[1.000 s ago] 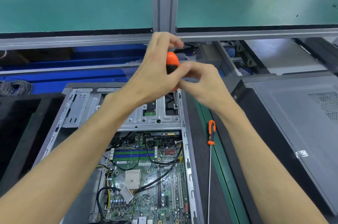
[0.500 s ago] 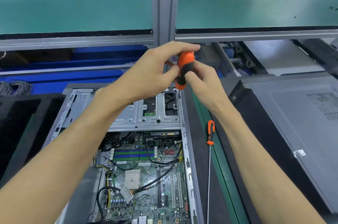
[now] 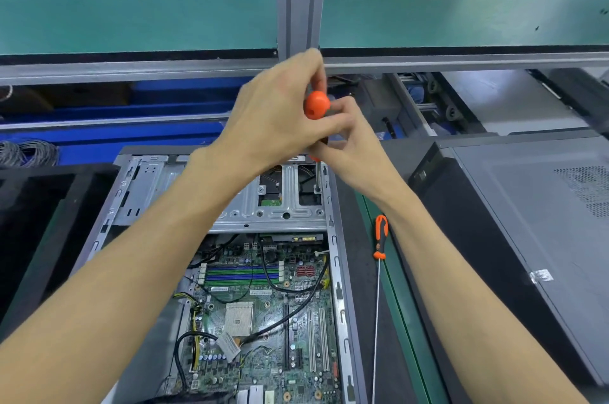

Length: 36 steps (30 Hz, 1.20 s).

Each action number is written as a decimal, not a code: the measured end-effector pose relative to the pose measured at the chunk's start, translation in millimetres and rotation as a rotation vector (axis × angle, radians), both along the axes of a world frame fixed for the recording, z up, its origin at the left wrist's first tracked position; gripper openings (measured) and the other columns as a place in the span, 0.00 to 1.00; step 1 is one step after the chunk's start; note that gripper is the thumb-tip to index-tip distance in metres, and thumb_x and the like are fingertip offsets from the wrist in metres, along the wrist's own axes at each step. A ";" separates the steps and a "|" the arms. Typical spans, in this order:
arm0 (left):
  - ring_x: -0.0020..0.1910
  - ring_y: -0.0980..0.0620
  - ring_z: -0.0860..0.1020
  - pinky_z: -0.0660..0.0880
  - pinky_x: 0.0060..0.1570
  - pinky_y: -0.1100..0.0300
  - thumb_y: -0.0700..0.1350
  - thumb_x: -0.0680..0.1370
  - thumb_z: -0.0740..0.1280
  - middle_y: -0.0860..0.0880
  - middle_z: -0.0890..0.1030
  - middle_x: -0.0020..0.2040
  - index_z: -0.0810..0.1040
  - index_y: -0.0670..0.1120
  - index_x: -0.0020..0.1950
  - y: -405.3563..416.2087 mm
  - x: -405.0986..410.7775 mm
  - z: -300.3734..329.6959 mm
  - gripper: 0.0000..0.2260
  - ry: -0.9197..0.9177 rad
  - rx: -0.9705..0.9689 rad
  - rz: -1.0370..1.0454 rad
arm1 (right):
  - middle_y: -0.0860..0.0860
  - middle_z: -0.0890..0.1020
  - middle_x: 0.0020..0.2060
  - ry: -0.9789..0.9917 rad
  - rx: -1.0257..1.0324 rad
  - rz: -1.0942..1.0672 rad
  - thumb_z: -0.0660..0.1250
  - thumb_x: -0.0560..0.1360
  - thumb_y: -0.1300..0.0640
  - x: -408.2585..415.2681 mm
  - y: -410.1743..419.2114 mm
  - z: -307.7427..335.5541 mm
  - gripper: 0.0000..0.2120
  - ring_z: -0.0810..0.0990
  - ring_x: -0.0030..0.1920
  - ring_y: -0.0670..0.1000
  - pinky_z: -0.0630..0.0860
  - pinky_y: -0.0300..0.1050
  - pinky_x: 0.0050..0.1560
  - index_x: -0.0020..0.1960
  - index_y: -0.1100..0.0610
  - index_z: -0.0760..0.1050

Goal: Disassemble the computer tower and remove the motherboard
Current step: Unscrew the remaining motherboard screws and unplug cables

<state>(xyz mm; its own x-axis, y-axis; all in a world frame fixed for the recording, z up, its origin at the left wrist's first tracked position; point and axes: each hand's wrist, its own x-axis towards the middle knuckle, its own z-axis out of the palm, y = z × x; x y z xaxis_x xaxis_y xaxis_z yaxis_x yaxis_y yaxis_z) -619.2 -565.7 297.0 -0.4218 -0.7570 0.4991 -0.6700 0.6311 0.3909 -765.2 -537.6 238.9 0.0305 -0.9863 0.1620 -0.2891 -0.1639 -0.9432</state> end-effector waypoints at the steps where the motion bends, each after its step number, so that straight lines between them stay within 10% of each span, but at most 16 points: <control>1: 0.44 0.53 0.70 0.71 0.44 0.55 0.60 0.72 0.71 0.53 0.72 0.45 0.72 0.48 0.50 -0.7 -0.5 -2.2 0.18 -0.014 -0.010 0.047 | 0.59 0.80 0.46 -0.006 -0.008 -0.009 0.75 0.72 0.58 1.0 0.8 -1.0 0.16 0.81 0.51 0.64 0.79 0.63 0.55 0.52 0.58 0.70; 6: 0.56 0.61 0.74 0.70 0.59 0.67 0.39 0.79 0.65 0.54 0.75 0.59 0.75 0.48 0.67 3.7 9.7 1.8 0.17 0.133 0.234 -0.360 | 0.55 0.84 0.47 0.038 -0.055 -0.019 0.68 0.74 0.58 -1.1 -1.1 1.3 0.08 0.82 0.53 0.55 0.81 0.58 0.56 0.54 0.54 0.78; 13: 0.41 0.53 0.74 0.66 0.41 0.56 0.70 0.74 0.60 0.56 0.75 0.41 0.76 0.53 0.44 0.7 -0.4 -3.3 0.21 -0.154 -0.034 0.238 | 0.52 0.82 0.51 0.166 -0.030 0.014 0.73 0.74 0.52 13.2 -1.4 -5.1 0.18 0.82 0.52 0.53 0.79 0.58 0.58 0.60 0.53 0.74; 19: 0.55 0.59 0.73 0.74 0.56 0.60 0.41 0.76 0.67 0.52 0.72 0.56 0.73 0.50 0.69 -1.3 12.7 -3.1 0.20 0.096 0.203 -0.392 | 0.60 0.82 0.50 0.033 -0.043 -0.144 0.67 0.72 0.48 5.1 1.2 2.3 0.18 0.81 0.50 0.59 0.79 0.61 0.52 0.56 0.59 0.78; 26: 0.34 0.46 0.71 0.62 0.34 0.54 0.74 0.71 0.59 0.54 0.69 0.31 0.61 0.53 0.39 0.0 -4.8 -7.8 0.25 -0.171 -0.015 0.297 | 0.54 0.82 0.52 0.072 0.034 -0.091 0.75 0.73 0.56 12.9 2.4 -4.1 0.18 0.82 0.52 0.55 0.79 0.59 0.56 0.59 0.58 0.72; 32: 0.56 0.55 0.75 0.75 0.57 0.56 0.39 0.77 0.65 0.51 0.74 0.61 0.74 0.47 0.66 4.1 6.5 -1.9 0.17 0.196 0.184 -0.410 | 0.61 0.83 0.49 0.011 -0.045 -0.091 0.72 0.74 0.60 7.0 2.5 1.9 0.07 0.82 0.49 0.55 0.80 0.50 0.50 0.51 0.56 0.79; 36: 0.43 0.54 0.73 0.72 0.42 0.53 0.65 0.74 0.65 0.57 0.72 0.38 0.77 0.54 0.49 3.7 -0.3 0.2 0.16 -0.108 -0.052 0.063 | 0.51 0.81 0.41 -0.007 0.028 0.014 0.71 0.74 0.61 16.7 2.1 -4.4 0.14 0.79 0.40 0.46 0.75 0.44 0.41 0.57 0.56 0.73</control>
<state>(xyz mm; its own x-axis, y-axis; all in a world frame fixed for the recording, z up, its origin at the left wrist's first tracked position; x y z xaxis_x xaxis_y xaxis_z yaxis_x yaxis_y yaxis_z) -619.5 -562.0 297.2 -0.4279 -0.7575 0.4930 -0.7451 0.6044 0.2820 -748.5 -535.5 234.4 0.0429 -0.9900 0.1344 -0.2806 -0.1410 -0.9494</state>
